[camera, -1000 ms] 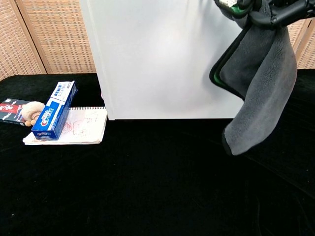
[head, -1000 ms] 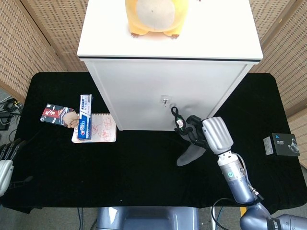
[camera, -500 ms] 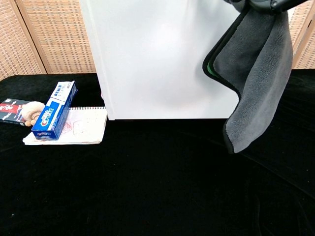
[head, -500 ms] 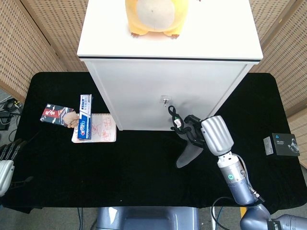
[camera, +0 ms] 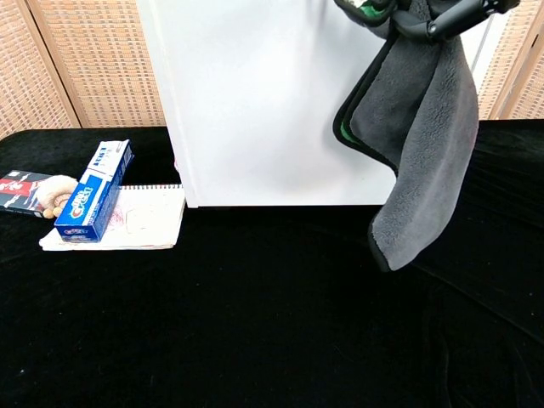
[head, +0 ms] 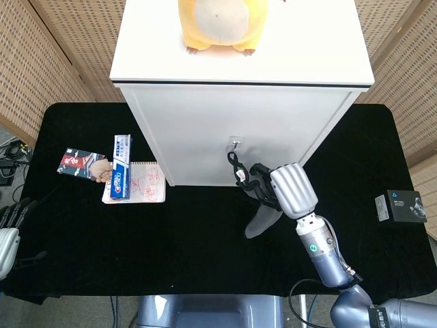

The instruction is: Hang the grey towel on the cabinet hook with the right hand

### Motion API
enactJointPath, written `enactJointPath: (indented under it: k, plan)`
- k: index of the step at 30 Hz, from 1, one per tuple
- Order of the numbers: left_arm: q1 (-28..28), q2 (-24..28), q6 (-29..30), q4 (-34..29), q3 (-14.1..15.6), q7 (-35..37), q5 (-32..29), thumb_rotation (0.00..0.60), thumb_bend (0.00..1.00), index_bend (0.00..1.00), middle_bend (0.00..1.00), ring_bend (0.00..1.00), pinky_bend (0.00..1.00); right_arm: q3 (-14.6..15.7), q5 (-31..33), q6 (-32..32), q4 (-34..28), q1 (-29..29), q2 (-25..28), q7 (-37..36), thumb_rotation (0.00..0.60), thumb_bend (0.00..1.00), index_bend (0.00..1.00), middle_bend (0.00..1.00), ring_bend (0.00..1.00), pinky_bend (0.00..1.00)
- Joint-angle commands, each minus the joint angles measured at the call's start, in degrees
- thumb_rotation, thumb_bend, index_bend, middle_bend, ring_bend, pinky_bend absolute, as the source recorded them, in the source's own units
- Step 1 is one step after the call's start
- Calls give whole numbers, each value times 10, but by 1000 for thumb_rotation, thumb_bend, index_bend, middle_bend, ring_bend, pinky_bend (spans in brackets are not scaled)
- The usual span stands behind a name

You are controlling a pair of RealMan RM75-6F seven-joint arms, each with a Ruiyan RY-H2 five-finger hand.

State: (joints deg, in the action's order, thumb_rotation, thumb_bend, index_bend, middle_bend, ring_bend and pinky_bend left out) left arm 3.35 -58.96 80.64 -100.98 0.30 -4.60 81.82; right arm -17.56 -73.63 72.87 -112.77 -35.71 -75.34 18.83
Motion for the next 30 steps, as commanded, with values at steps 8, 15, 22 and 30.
enactJointPath:
  k: [8,15,22,30]
  plan:
    - [0,2,1,0,0,4,0,600,0,0,0,0,0,-8,28,-3,-1,-9,-7,21,600,694,781,1000,1000,1000]
    - [0,1,-1,0,0,3,0,600,0,0,0,0,0,-12,29,1,-6,-8,0,16,600,694,781,1000,1000,1000]
    - [0,0,0,0,1,0,1,600,0,0,0,0,0,-10,28,3,-10,-7,6,14,600,694,781,1000,1000,1000]
    - [0,0,0,0,1,0,1,600,0,0,0,0,0,-7,35,0,-6,-6,7,9,600,695,781,1000,1000,1000]
